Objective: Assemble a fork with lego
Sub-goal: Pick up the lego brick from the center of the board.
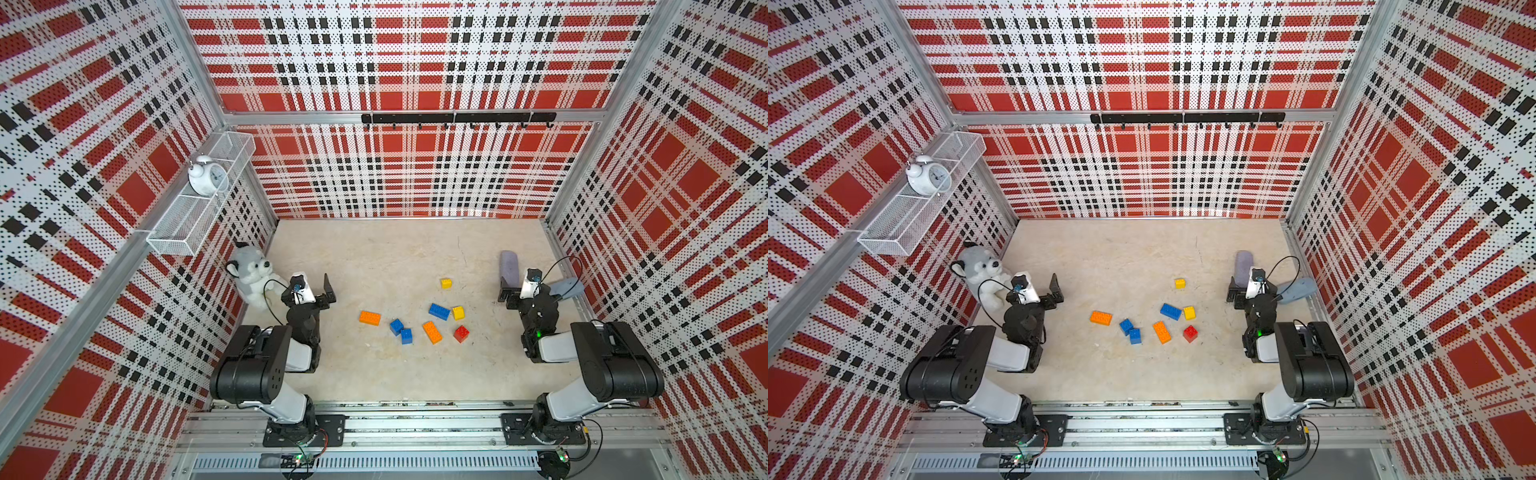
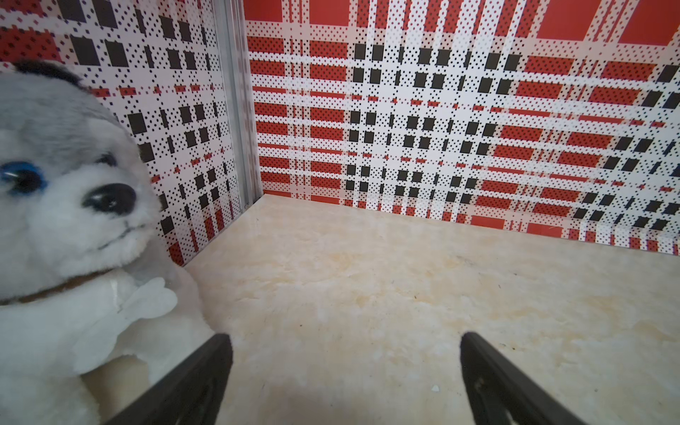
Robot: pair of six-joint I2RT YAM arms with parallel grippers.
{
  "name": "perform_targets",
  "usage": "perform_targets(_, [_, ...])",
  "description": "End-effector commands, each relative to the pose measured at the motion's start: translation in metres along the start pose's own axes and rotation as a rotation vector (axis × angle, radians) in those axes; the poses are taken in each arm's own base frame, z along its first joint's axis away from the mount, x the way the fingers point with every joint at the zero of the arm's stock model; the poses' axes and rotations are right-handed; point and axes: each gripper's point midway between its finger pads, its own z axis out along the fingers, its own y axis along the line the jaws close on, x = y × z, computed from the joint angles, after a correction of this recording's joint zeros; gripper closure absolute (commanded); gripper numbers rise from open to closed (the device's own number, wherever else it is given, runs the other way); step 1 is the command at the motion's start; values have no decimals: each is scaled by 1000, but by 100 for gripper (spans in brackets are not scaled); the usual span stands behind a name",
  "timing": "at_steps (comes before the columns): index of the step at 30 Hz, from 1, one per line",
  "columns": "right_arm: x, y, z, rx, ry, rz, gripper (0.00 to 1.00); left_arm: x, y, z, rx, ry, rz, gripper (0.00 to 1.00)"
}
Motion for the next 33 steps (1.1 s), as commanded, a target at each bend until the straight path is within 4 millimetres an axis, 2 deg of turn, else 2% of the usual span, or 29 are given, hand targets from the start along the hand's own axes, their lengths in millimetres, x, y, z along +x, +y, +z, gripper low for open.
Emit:
perform_targets(1, [-7,1,4,-5,-24,-2,0,-7,-1,4,11,-27,-9,2])
perform_targets(5, [-16,-8,1,50,-26,19,0,-24,12,-5,-56,-69,-40,2])
perform_targets(9, [-42,-11,-11,62,-12,33,0,-60,18,-20,-159,-123,-58,2])
perform_targets(12, [-65,-8,-27,47,2,72,0,-91,12,-14,-170,-101,-158,2])
perform_targets(14, [-80,-2,-38,20,23,103,0,-102,2,-6,-137,-25,-243,2])
perform_targets(16, [-92,3,-49,-4,51,141,0,-107,-17,-3,-59,58,-246,2])
perform_targets(18, [-99,11,-61,-51,88,177,0,-104,-34,-6,-4,148,-231,2])
perform_targets(19, [-112,12,-68,-60,81,200,0,-101,-45,-9,35,199,-219,2])
perform_targets(20, [-106,16,-73,-79,135,237,0,-96,-57,-14,77,254,-205,2])
perform_targets(21, [-110,18,-79,-89,153,261,0,-91,-67,-20,117,307,-193,2])
perform_targets(23, [-142,18,-84,-100,82,264,0,-74,-88,-36,188,435,-159,0])
perform_targets(24, [-147,19,-85,-105,69,264,0,-65,-100,-45,234,495,-139,1])
perform_targets(25, [-108,33,-96,-160,266,326,0,-55,-110,-56,270,560,-112,2])
perform_targets(28, [-101,38,-103,-179,320,329,0,-27,-133,-82,345,712,-18,7])
perform_targets(30, [-101,39,-104,-184,320,324,0,-21,-161,-96,445,737,19,11])
perform_targets(31, [-102,39,-105,-184,314,327,0,-18,-173,-101,490,753,64,11])
perform_targets(33, [-107,41,-105,-197,298,335,0,-5,-180,-100,480,802,175,17])
